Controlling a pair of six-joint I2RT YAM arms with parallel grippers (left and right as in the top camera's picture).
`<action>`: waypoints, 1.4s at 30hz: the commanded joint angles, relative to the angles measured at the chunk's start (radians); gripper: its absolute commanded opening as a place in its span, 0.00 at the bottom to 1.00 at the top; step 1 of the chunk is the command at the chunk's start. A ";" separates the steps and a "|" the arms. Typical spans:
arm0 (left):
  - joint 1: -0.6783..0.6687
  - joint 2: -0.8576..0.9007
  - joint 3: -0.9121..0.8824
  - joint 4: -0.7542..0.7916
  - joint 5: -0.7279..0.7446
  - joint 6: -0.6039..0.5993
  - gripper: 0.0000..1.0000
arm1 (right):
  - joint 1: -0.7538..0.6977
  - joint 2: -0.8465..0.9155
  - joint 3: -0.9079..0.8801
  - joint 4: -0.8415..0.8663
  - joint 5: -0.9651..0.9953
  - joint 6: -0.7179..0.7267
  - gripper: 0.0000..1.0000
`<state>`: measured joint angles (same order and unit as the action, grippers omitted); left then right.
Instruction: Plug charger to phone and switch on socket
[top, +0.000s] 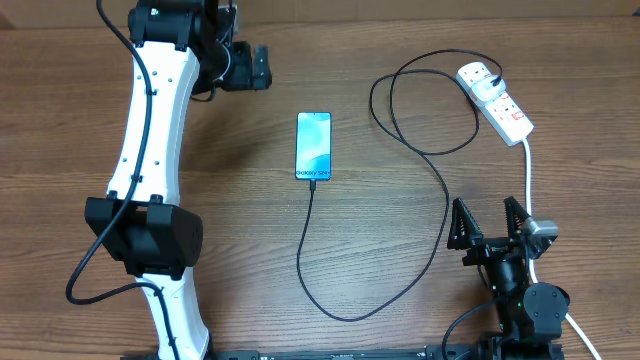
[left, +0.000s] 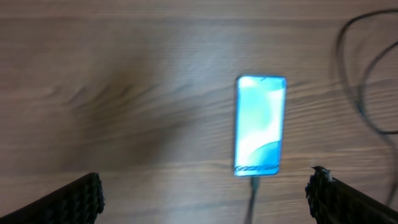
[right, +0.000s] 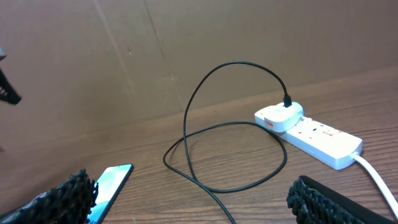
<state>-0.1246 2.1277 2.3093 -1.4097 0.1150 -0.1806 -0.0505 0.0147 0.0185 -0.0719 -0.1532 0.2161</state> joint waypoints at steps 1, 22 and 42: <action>-0.008 -0.113 -0.067 0.002 -0.096 0.016 1.00 | 0.008 -0.012 -0.011 0.003 -0.005 -0.005 1.00; -0.007 -1.074 -1.263 0.614 -0.124 0.023 1.00 | 0.007 -0.012 -0.011 0.003 -0.005 -0.005 1.00; -0.006 -1.635 -2.092 1.505 -0.117 0.055 1.00 | 0.007 -0.012 -0.011 0.003 -0.005 -0.005 1.00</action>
<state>-0.1246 0.5526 0.3061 0.0116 0.0029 -0.1467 -0.0505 0.0147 0.0185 -0.0727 -0.1535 0.2157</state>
